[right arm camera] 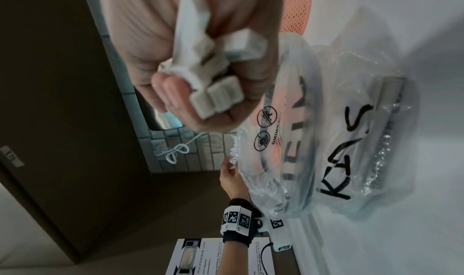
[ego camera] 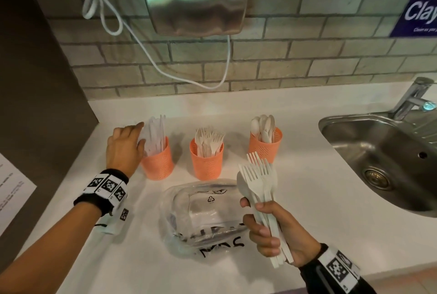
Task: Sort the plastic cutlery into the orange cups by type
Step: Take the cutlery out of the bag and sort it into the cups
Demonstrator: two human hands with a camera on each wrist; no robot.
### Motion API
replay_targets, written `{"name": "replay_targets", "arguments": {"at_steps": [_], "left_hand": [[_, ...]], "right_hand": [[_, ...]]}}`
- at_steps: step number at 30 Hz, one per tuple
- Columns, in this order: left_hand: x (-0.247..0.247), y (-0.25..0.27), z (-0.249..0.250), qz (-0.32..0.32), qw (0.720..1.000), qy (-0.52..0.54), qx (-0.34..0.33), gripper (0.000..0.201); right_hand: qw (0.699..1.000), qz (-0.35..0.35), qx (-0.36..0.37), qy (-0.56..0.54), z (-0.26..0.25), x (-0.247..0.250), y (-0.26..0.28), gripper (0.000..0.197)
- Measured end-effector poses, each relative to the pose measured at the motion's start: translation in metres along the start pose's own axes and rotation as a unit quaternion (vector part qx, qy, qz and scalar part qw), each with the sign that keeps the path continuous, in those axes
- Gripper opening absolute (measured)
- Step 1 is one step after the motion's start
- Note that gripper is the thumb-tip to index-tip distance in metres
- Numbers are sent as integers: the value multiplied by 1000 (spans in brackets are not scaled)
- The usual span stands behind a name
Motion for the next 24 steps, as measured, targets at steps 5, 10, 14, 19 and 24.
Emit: {"name": "replay_targets", "arguments": {"at_steps": [5, 10, 14, 19, 24], "left_hand": [[19, 6, 8, -13, 999, -40, 15, 59], [66, 30, 46, 8, 986, 166, 24, 41], [95, 72, 90, -153, 896, 415, 22, 16], [77, 141, 135, -304, 841, 441, 70, 14], [60, 183, 159, -294, 834, 451, 116, 7]], "right_hand": [[1000, 7, 1, 21, 1, -6, -1, 49], [1000, 1, 7, 3, 3, -6, -1, 52], [1000, 8, 16, -19, 4, -5, 1, 47], [992, -66, 10, -107, 9, 2, 6, 29], [1000, 0, 22, -8, 13, -5, 14, 34]]}}
Point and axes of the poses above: each hand's wrist, its own y-axis away from the middle knuckle, its own x-axis out of the back of the hand, z = x × y, the point moved 1 cm from there along -y, towards the middle knuckle, and after that the axes turned 12 degrees about x, right-handed, at the moved point
